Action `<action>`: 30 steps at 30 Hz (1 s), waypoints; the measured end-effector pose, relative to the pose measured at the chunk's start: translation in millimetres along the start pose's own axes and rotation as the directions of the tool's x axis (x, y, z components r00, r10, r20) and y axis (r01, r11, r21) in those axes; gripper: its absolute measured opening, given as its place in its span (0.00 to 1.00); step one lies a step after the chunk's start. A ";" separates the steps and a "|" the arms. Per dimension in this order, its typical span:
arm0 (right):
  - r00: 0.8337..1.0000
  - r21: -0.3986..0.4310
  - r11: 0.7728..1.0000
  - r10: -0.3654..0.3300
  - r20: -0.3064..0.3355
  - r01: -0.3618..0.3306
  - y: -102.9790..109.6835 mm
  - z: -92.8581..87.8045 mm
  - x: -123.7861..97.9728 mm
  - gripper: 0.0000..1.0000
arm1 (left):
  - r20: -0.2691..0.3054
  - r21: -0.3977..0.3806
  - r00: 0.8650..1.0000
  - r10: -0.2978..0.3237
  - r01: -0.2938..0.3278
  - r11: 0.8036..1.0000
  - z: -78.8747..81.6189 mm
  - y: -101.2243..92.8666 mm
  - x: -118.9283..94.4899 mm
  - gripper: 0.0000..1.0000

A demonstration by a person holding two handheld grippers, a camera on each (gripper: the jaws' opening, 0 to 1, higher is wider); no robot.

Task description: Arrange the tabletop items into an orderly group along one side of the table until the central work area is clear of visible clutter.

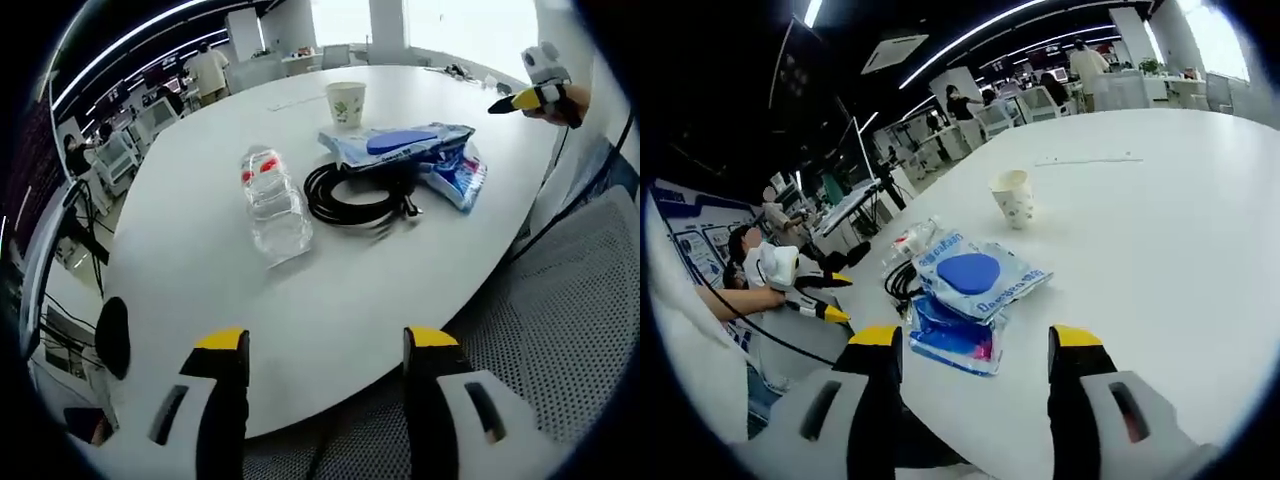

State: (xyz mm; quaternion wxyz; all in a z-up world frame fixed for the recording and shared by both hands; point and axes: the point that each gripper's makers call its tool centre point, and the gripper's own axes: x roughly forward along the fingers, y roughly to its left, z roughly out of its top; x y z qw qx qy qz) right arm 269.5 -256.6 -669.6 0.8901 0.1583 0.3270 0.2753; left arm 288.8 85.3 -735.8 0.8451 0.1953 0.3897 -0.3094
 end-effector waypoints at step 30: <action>1.000 0.033 0.999 0.023 -0.021 -0.022 0.7 -4.3 0.0 0.52 | 0.171 -0.168 0.983 0.073 -0.044 0.985 94.3 26.8 -1.3 0.64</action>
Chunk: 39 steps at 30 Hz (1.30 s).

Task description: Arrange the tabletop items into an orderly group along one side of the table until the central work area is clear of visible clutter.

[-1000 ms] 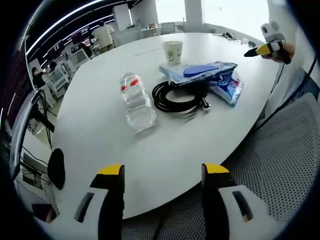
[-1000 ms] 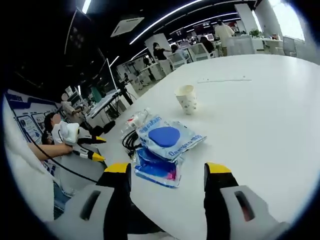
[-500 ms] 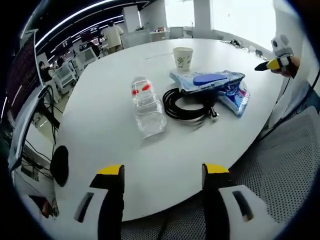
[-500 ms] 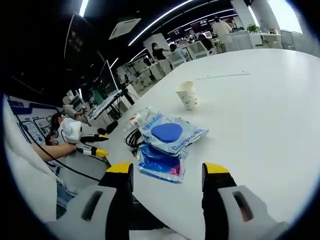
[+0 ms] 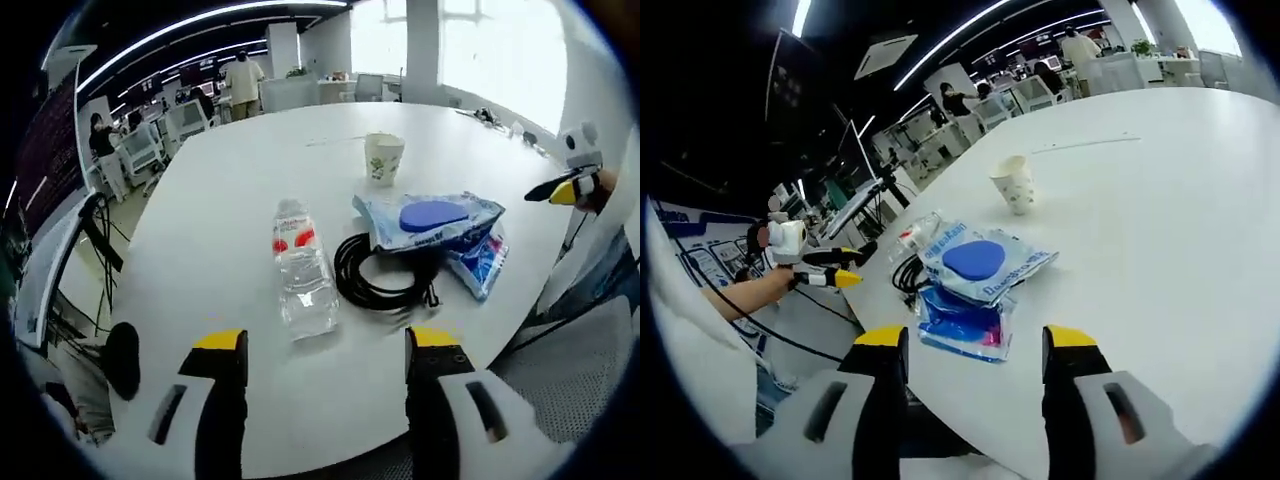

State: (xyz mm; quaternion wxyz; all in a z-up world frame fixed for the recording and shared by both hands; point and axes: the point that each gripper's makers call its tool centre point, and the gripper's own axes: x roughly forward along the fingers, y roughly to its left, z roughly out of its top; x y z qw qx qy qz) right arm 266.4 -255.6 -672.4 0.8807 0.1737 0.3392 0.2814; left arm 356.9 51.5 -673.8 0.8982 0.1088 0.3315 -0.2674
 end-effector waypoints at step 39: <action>0.996 0.174 0.984 -0.052 0.066 0.040 -18.1 -10.1 -12.5 0.47 | -0.070 -0.262 0.997 -0.038 0.019 0.965 68.6 27.5 87.5 0.55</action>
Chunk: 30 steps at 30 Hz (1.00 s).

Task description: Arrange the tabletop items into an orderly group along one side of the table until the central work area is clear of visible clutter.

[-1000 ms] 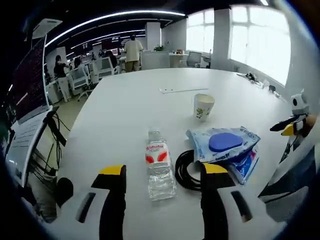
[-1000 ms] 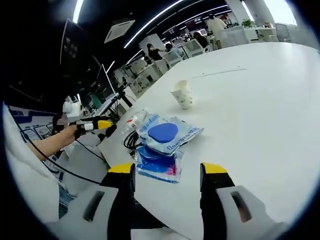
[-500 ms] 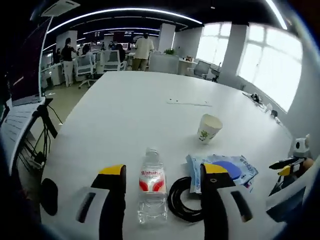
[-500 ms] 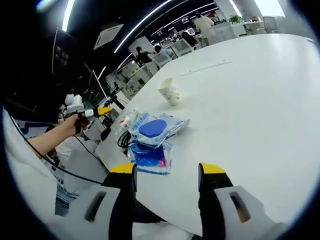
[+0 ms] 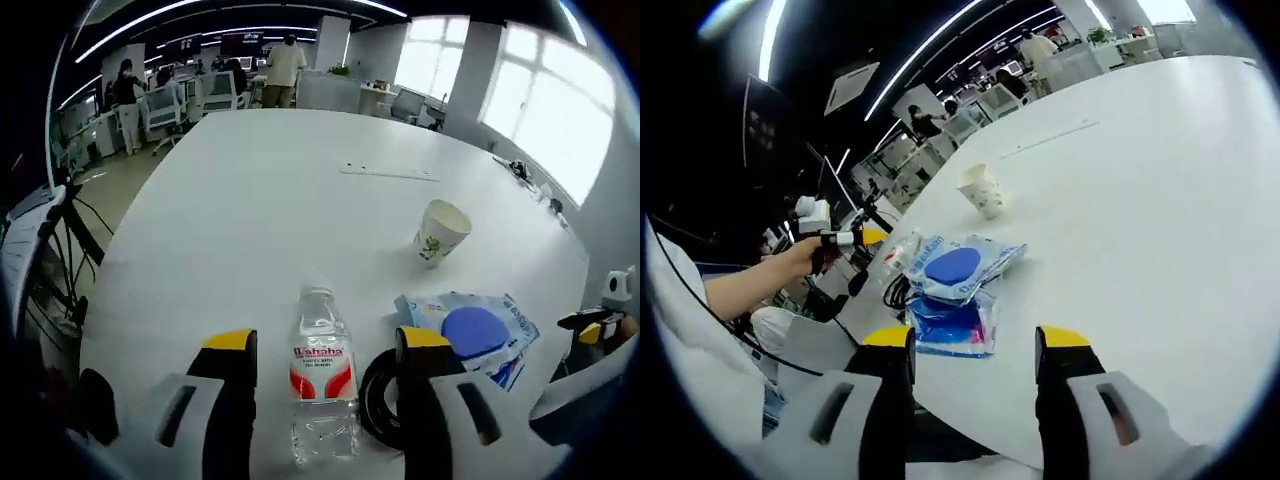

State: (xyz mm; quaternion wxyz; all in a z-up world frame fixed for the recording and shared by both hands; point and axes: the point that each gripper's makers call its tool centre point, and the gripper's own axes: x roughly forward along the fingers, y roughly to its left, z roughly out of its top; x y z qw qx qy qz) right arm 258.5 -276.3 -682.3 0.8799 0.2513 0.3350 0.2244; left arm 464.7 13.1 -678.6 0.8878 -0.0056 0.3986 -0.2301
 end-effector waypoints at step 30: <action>0.999 0.099 0.994 -0.047 0.022 0.044 -11.5 -11.5 -7.8 0.42 | -0.146 -0.023 0.987 0.065 -0.069 0.997 -5.2 2.6 66.5 0.42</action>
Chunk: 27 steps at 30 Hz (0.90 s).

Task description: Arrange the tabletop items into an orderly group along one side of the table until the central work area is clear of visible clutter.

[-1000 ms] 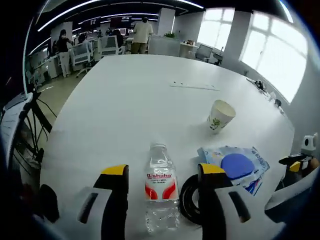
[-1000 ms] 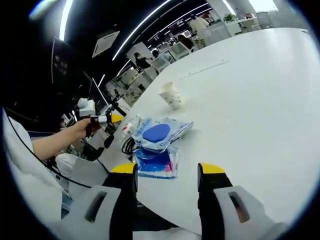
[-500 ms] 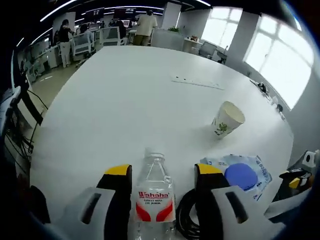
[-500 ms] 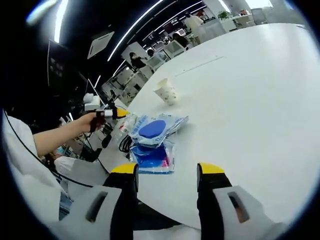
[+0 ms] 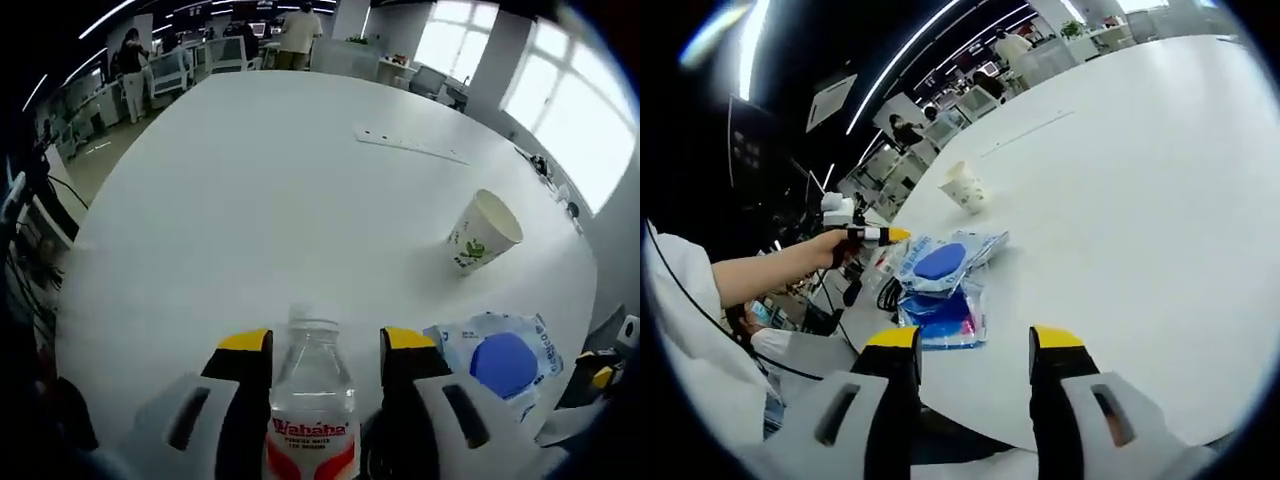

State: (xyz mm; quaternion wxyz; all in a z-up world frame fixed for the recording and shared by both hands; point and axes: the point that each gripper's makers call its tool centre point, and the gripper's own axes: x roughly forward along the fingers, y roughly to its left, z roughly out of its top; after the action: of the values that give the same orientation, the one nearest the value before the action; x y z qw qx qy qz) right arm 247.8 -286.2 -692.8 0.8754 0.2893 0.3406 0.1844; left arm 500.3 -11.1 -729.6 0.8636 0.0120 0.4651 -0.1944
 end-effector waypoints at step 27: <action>0.998 0.033 0.998 -0.062 0.008 0.061 -16.3 -9.6 -11.6 0.37 | -0.007 0.089 0.996 0.088 -0.087 0.992 -1.9 4.5 12.4 0.22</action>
State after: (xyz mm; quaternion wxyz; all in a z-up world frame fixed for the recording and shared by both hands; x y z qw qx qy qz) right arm 235.0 -301.0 -703.2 0.8774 0.2937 0.3483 0.1505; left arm 506.5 -10.5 -741.4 0.8673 0.0719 0.4598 -0.1766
